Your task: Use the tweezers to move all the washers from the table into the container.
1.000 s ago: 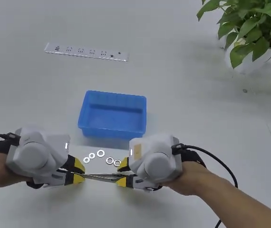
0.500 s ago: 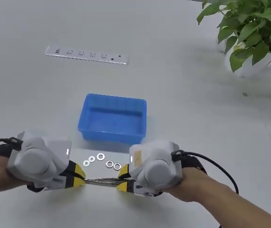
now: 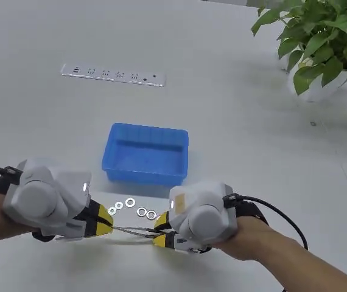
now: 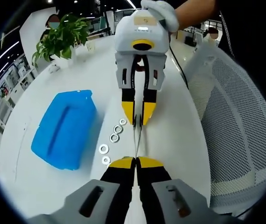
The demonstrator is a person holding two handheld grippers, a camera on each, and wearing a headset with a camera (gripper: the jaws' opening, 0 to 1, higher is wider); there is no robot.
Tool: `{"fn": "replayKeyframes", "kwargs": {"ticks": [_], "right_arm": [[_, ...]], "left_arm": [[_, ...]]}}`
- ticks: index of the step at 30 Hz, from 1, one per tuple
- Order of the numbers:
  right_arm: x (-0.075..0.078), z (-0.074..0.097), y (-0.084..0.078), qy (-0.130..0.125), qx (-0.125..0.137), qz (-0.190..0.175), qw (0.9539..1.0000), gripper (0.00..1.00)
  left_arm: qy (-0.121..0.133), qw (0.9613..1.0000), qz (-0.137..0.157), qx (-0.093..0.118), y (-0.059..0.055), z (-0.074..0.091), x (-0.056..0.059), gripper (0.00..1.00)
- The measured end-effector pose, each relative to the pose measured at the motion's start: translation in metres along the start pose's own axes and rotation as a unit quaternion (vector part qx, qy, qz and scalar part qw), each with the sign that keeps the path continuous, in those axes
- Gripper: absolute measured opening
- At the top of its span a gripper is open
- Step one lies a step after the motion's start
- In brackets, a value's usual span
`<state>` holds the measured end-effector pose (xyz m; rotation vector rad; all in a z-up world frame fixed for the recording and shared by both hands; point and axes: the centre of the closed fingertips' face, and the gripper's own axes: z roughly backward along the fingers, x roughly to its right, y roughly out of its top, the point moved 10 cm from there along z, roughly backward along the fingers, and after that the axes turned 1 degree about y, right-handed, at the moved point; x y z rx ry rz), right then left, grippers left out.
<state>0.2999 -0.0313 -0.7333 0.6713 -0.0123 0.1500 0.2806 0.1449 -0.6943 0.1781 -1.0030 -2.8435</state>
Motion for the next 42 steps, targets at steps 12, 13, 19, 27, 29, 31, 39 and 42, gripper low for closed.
{"fn": "replayKeyframes", "kwargs": {"ticks": [12, 13, 19, 27, 29, 31, 39, 42], "right_arm": [[-0.001, 0.006, -0.001, -0.008, 0.006, -0.009, 0.9999, 0.12], [-0.001, 0.007, -0.001, -0.008, 0.006, -0.009, 0.9999, 0.12], [-0.002, 0.011, -0.002, -0.011, 0.009, -0.014, 0.9998, 0.12], [-0.004, 0.016, -0.004, -0.015, 0.014, -0.017, 0.9996, 0.12], [-0.004, 0.016, -0.005, -0.016, 0.017, -0.019, 0.9995, 0.12], [-0.004, 0.017, -0.004, -0.018, 0.021, -0.019, 0.9994, 0.13], [-0.004, 0.019, -0.005, -0.020, 0.026, -0.023, 0.9992, 0.12], [-0.005, 0.021, -0.008, -0.022, 0.030, -0.027, 0.9990, 0.12]], "left_arm": [[-0.006, 0.9994, -0.024, 0.026, 0.033, 0.010, -0.002, 0.06], [-0.006, 0.9992, -0.026, 0.029, 0.037, 0.011, 0.000, 0.06], [-0.008, 0.9984, -0.029, 0.049, 0.051, 0.011, 0.000, 0.06], [-0.017, 0.9968, -0.043, 0.064, 0.069, 0.008, 0.001, 0.06], [-0.021, 0.9964, -0.045, 0.068, 0.072, 0.006, 0.001, 0.06], [-0.023, 0.9960, -0.049, 0.071, 0.076, 0.004, 0.001, 0.06], [-0.028, 0.9949, -0.059, 0.077, 0.087, -0.002, 0.000, 0.06], [-0.032, 0.9940, -0.062, 0.085, 0.091, -0.005, 0.000, 0.06]]}}
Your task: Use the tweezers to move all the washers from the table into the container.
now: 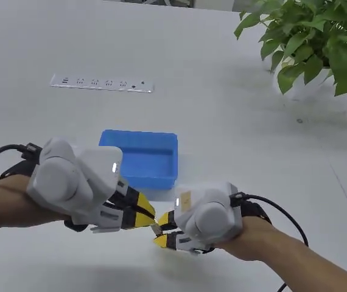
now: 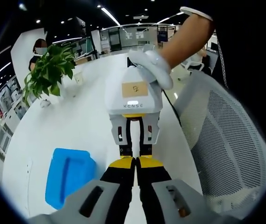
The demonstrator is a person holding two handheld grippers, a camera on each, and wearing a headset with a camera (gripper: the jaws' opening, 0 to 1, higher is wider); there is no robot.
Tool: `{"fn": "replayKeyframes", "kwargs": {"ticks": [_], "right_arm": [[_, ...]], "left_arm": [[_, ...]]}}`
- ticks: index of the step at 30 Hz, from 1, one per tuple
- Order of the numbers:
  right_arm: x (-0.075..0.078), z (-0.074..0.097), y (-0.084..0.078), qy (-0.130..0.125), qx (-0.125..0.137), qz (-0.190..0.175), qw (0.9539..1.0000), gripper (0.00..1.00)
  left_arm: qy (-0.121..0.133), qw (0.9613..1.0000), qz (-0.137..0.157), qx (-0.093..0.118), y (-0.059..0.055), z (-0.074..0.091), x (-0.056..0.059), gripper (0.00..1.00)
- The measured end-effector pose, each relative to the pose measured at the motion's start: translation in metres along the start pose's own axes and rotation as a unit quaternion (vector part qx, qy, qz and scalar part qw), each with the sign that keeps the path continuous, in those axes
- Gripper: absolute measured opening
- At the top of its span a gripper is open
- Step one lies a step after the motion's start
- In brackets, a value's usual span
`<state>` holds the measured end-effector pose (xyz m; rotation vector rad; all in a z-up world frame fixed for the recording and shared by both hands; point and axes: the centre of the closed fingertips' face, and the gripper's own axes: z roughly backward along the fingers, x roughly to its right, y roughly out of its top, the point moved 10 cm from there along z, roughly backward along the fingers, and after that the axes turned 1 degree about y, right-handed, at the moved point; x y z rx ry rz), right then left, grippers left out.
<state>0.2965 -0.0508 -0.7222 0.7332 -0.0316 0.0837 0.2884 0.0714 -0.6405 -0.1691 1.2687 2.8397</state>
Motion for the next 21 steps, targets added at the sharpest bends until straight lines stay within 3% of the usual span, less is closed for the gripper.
{"fn": "replayKeyframes", "kwargs": {"ticks": [10, 21], "right_arm": [[-0.002, 0.004, -0.004, -0.004, 0.004, -0.007, 1.0000, 0.11], [-0.001, 0.005, -0.002, -0.005, 0.006, -0.005, 1.0000, 0.12]], "left_arm": [[-0.014, 0.9997, -0.015, -0.008, 0.000, -0.013, -0.001, 0.07], [-0.017, 0.9996, -0.019, -0.008, 0.002, -0.011, -0.002, 0.06]]}}
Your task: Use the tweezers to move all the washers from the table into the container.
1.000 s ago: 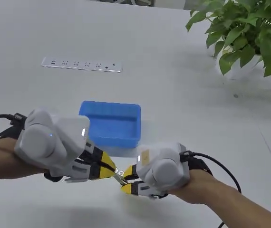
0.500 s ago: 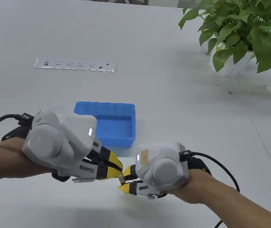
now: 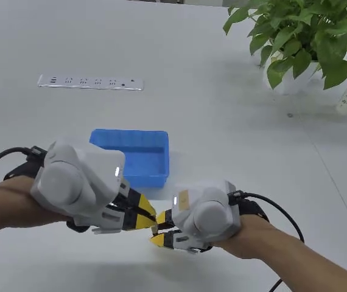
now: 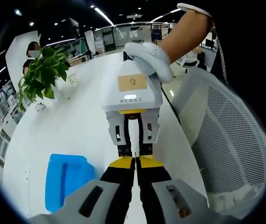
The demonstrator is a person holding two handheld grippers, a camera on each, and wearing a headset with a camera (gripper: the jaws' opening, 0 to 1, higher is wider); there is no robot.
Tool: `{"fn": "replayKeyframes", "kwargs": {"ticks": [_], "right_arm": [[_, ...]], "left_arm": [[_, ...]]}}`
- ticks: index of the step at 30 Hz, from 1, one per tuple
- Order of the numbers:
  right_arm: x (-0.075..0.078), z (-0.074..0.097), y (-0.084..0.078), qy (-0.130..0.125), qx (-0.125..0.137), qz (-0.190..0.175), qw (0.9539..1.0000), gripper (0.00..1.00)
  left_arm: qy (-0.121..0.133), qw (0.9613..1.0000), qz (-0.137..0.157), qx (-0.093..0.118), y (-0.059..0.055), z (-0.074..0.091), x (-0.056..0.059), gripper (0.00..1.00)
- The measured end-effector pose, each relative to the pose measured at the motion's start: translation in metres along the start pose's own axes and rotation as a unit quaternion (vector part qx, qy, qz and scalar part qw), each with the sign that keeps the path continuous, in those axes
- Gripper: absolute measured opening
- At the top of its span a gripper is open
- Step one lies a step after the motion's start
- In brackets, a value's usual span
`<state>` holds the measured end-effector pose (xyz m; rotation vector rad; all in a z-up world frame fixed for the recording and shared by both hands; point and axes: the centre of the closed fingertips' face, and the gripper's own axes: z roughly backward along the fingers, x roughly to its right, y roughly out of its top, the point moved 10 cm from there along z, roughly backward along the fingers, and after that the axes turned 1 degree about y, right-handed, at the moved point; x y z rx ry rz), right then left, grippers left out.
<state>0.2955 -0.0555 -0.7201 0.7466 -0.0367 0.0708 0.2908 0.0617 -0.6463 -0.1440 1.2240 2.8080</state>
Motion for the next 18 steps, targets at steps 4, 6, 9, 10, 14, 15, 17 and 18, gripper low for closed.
{"fn": "replayKeyframes", "kwargs": {"ticks": [4, 6, 9, 10, 14, 15, 17, 18], "right_arm": [[0.002, 0.000, 0.003, -0.002, 0.003, 0.003, 1.0000, 0.12], [0.003, -0.001, 0.005, -0.004, 0.005, 0.004, 1.0000, 0.12], [0.006, -0.002, 0.007, -0.005, 0.008, 0.003, 0.9999, 0.12], [0.006, -0.002, 0.007, -0.006, 0.009, 0.003, 0.9999, 0.12], [0.009, -0.003, 0.009, -0.008, 0.011, 0.003, 0.9999, 0.12], [0.010, -0.004, 0.009, -0.008, 0.012, 0.003, 0.9999, 0.12], [0.011, -0.005, 0.009, -0.008, 0.012, 0.003, 0.9999, 0.12], [0.012, -0.005, 0.009, -0.008, 0.012, 0.004, 0.9999, 0.12]], "left_arm": [[0.004, 1.0000, -0.001, 0.000, 0.000, 0.004, -0.001, 0.06], [0.007, 1.0000, 0.000, 0.000, -0.001, 0.006, -0.002, 0.06], [0.009, 1.0000, -0.001, -0.001, -0.001, 0.008, -0.003, 0.06], [0.010, 0.9999, -0.001, -0.001, -0.002, 0.009, -0.003, 0.06], [0.015, 0.9999, 0.000, -0.003, -0.004, 0.011, -0.005, 0.06], [0.016, 0.9999, 0.001, -0.003, -0.004, 0.012, -0.006, 0.06], [0.018, 0.9998, 0.002, -0.004, -0.005, 0.013, -0.007, 0.06], [0.018, 0.9998, 0.003, -0.004, -0.006, 0.013, -0.007, 0.06]]}}
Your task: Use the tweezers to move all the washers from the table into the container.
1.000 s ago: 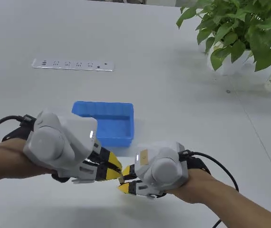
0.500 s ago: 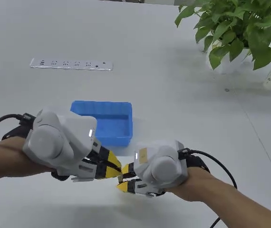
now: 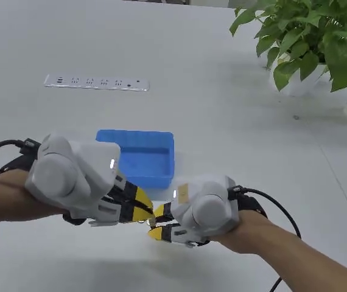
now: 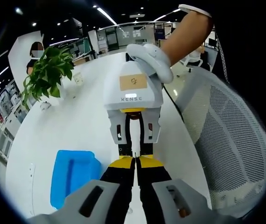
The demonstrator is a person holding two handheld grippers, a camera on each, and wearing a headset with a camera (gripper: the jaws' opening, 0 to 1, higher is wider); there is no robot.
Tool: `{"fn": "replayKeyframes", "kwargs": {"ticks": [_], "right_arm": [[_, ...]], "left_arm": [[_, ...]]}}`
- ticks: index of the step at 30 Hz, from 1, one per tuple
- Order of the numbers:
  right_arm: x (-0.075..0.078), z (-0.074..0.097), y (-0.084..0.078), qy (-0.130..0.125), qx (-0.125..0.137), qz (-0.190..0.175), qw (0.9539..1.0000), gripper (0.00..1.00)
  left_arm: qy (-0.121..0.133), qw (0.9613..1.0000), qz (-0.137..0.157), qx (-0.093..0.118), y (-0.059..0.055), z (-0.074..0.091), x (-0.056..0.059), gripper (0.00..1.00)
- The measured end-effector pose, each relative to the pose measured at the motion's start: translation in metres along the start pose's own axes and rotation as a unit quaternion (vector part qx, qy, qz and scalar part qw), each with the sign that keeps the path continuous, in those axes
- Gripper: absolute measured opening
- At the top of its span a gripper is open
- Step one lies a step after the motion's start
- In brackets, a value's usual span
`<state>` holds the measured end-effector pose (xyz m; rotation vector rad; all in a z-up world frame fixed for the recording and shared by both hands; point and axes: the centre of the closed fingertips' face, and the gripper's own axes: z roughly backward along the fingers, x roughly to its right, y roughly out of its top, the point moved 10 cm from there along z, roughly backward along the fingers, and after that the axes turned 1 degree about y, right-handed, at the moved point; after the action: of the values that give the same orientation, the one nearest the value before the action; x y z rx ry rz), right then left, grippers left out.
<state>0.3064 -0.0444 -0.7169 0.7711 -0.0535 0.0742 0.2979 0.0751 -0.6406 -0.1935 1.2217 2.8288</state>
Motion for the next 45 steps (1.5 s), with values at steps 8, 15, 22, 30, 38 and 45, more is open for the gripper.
{"fn": "replayKeyframes", "kwargs": {"ticks": [8, 15, 22, 30, 38, 45], "right_arm": [[0.007, -0.004, 0.002, 0.002, 0.000, 0.006, 1.0000, 0.12], [0.011, -0.009, 0.001, 0.005, -0.001, 0.009, 1.0000, 0.12], [0.014, -0.012, 0.001, 0.004, -0.002, 0.009, 0.9999, 0.12], [0.016, -0.013, -0.001, 0.005, -0.004, 0.005, 1.0000, 0.12], [0.015, -0.012, -0.003, 0.001, 0.001, 0.001, 1.0000, 0.12], [0.014, -0.012, -0.004, 0.001, -0.001, -0.001, 1.0000, 0.12]], "left_arm": [[0.005, 1.0000, 0.003, -0.003, -0.004, 0.002, -0.005, 0.06], [0.006, 0.9999, 0.006, -0.007, -0.005, 0.002, -0.007, 0.06], [0.007, 0.9999, 0.007, -0.007, -0.003, 0.000, -0.008, 0.06], [0.007, 0.9999, 0.013, -0.004, -0.006, 0.000, -0.011, 0.06], [0.007, 0.9999, 0.012, -0.004, -0.007, 0.001, -0.012, 0.06], [0.007, 0.9998, 0.016, -0.004, -0.008, -0.001, -0.012, 0.06]]}}
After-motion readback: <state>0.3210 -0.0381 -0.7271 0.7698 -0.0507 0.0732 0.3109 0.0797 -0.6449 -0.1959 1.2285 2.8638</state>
